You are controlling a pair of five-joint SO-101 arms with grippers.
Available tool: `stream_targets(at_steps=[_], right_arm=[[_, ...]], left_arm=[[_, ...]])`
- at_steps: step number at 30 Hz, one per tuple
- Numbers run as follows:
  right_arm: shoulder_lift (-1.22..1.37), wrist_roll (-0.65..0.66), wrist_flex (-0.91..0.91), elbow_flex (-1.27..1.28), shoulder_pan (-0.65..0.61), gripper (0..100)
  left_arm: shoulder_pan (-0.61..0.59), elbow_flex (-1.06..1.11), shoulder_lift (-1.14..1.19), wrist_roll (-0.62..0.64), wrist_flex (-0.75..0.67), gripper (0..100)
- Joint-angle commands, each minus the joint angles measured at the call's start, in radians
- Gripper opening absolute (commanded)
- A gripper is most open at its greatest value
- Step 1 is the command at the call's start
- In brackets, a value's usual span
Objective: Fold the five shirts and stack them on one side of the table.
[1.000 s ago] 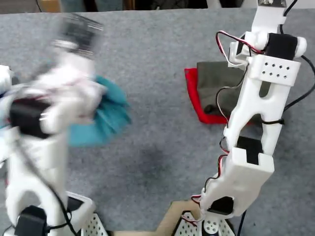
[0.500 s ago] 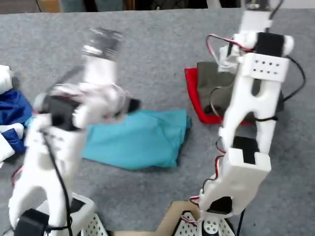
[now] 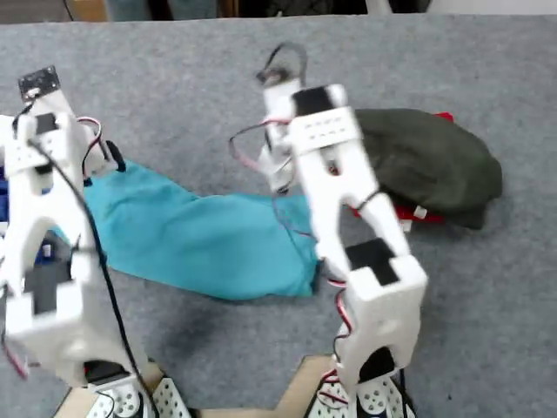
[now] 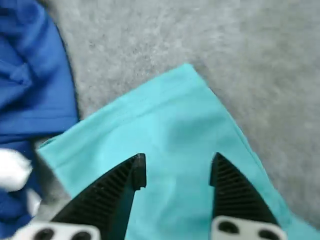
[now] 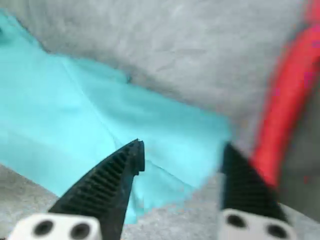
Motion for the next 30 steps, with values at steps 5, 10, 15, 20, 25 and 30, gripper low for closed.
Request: stream_targets(at_steps=[5,10,15,20,25,30], right_arm=[[0.107,-0.006,-0.031,0.013,-0.029,18.8],[0.108,0.009,0.0,-0.067,0.02,2.0],[0.107,0.048,0.178,-0.186,0.025,1.5],[0.013,0.075,0.173,-0.139,0.035,1.5],[-0.137,0.153,0.17,0.108,0.011,1.5],[-0.268,0.236,0.118,0.375,0.006,1.8]], left_arm=[[0.012,-0.67,0.462,0.095,0.333,3],[-0.01,-1.033,0.635,0.095,0.491,3],[-0.09,-1.018,0.574,0.095,0.491,3],[-0.137,-0.802,0.425,0.028,0.491,3],[-0.156,-0.549,0.281,-0.057,0.488,3],[-0.162,-0.401,0.186,-0.183,0.486,3]])
